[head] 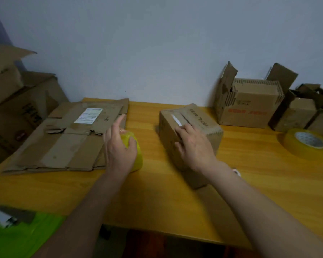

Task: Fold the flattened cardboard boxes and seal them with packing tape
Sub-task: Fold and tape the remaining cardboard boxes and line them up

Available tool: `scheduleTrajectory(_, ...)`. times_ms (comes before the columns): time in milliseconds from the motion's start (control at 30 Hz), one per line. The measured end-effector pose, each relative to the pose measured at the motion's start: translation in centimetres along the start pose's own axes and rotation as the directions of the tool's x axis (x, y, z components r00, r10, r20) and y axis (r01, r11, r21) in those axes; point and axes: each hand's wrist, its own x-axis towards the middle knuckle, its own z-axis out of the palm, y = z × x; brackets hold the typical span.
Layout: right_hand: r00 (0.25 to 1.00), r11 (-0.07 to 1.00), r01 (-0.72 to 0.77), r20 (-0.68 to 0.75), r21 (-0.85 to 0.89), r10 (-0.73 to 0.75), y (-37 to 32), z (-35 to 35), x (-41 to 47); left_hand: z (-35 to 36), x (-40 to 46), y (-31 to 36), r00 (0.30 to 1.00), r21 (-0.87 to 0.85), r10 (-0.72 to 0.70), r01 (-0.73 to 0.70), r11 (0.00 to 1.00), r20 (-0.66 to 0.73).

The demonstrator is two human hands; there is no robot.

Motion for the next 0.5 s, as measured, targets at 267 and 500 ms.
scheduleTrajectory(267,0.994,0.96,0.054,0.076,0.274,-0.078,6.1,-3.1,-1.8,-0.2,1.2,0.9,0.997,0.016,-0.032,0.034,0.999,-0.067)
scheduleTrajectory(500,0.986,0.982,-0.152,-0.058,0.112,0.159,5.3,-4.9,-0.1,-0.6,0.4,1.5,0.999,-0.088,-0.015,0.01,0.996,-0.049)
